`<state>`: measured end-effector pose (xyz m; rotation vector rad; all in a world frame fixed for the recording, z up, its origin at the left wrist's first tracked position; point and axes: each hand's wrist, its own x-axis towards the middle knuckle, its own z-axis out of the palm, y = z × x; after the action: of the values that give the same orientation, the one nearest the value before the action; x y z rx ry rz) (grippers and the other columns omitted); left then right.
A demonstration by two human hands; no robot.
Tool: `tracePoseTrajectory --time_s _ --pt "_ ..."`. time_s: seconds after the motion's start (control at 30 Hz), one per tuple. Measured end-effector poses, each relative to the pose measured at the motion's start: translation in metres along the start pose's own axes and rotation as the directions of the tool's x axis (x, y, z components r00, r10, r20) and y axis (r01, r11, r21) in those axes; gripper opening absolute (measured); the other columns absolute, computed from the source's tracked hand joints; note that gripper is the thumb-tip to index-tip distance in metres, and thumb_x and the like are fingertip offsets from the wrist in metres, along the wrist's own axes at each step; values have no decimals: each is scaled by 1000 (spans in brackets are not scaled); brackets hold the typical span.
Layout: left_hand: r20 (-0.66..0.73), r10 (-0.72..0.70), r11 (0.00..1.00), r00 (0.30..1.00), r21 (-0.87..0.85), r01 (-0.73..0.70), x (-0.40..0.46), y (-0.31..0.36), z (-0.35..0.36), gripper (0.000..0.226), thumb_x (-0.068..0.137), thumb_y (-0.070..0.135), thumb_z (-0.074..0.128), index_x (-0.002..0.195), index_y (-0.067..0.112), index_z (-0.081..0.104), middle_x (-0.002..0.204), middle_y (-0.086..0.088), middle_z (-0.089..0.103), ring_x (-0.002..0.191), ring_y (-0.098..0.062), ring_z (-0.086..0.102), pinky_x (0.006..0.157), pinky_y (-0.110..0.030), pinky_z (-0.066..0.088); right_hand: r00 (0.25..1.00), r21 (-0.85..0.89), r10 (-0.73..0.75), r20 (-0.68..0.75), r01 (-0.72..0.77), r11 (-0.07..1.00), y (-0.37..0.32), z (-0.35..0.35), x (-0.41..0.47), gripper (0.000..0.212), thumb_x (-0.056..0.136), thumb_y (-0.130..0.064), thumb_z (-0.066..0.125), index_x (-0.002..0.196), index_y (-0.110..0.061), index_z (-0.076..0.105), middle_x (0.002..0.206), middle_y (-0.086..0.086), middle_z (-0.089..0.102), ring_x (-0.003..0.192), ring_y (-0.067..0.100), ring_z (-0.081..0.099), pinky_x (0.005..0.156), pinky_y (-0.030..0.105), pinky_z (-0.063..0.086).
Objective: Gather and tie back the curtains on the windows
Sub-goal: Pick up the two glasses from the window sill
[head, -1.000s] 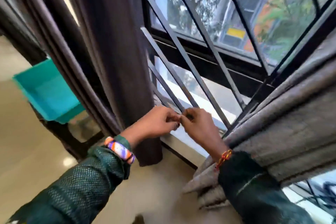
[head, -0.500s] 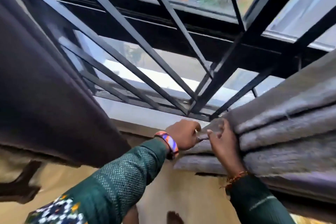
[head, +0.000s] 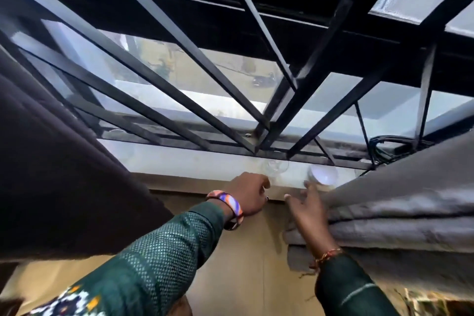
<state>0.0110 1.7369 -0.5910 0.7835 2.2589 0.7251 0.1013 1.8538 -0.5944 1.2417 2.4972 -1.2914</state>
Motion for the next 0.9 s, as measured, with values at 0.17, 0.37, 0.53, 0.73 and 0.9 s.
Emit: tracePoseTrajectory --time_s 0.17,0.37,0.53,0.73,0.9 --pt "-38 6 999 999 38 -5 55 -31 4 37 90 21 54 126 12 53 126 -7 58 112 -23 55 93 -25 40 998 -37 16 62 -14 999 20 33 55 57 90 -10 54 143 -11 32 132 14 48 95 18 53 69 23 44" --pt "-156 -98 994 983 38 105 92 -101 25 36 90 22 55 124 13 55 129 -6 56 112 -22 56 95 -24 39 998 -149 -37 59 45 988 55 78 135 69 84 -15 63 145 -16 30 140 15 42 127 30 42 93 23 35" --pt "-184 -165 985 969 10 170 100 -148 33 33 87 18 59 119 11 60 121 -6 62 107 -20 58 86 -18 38 1000 -220 11 15 -7 976 68 112 178 58 86 -21 62 139 -14 41 140 15 45 126 31 44 100 26 34" --pt "-307 -241 967 921 4 254 78 -181 23 28 87 20 59 113 11 62 115 -9 60 109 -22 54 88 -22 37 995 -245 -6 -99 -18 969 63 121 171 27 93 -7 48 106 8 66 117 25 63 114 37 55 87 32 43" --pt "-542 -463 874 702 -148 462 39 -218 -11 25 85 23 62 106 10 61 122 -14 54 113 -31 52 92 -33 41 996 -142 -93 -16 90 986 48 161 121 28 91 -17 58 112 -1 67 118 16 65 113 29 57 89 24 40"
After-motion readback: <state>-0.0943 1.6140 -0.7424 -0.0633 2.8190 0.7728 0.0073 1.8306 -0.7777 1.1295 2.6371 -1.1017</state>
